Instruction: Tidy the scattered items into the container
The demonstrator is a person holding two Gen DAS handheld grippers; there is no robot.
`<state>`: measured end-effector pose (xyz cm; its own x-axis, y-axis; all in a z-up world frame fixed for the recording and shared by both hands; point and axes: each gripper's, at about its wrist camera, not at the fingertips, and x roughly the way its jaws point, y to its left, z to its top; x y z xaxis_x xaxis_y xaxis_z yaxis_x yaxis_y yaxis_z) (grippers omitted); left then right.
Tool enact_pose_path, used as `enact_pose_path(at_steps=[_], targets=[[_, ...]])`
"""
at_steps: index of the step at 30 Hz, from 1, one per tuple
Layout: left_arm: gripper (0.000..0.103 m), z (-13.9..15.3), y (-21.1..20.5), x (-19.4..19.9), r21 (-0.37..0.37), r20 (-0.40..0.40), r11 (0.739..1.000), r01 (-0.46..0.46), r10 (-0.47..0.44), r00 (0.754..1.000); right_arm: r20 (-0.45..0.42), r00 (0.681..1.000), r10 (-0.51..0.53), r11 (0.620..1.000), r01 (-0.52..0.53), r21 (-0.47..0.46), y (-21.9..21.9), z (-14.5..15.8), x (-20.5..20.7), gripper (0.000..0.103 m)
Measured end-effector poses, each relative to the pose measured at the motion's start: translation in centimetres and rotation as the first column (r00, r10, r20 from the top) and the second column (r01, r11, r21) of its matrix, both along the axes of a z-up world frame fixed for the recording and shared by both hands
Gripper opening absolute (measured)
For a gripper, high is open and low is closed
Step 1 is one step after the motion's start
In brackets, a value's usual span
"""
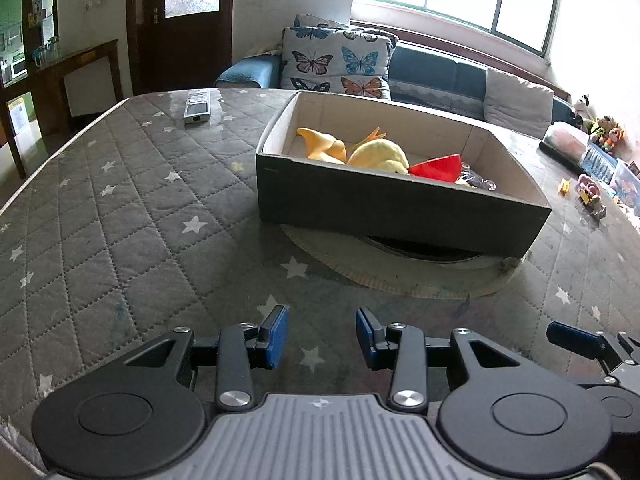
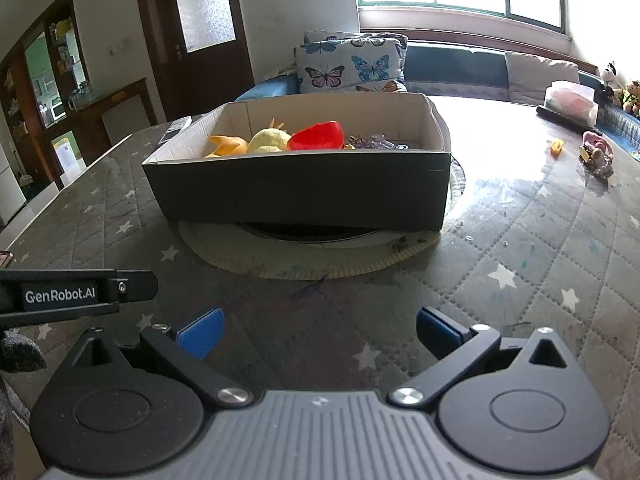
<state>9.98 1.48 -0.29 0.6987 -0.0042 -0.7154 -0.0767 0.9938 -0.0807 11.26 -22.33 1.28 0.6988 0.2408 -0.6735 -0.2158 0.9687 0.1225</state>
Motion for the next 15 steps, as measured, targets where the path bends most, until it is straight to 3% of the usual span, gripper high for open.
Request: enact_pose_path(at_steps=[15], targets=[[0.041,-0.3,-0.34,-0.05,0.031,0.009,1.0,0.0,0.0,1.0,-0.004,1.0,-0.003,1.0,0.003,-0.006,0.01,-0.31,0.18,0.103]])
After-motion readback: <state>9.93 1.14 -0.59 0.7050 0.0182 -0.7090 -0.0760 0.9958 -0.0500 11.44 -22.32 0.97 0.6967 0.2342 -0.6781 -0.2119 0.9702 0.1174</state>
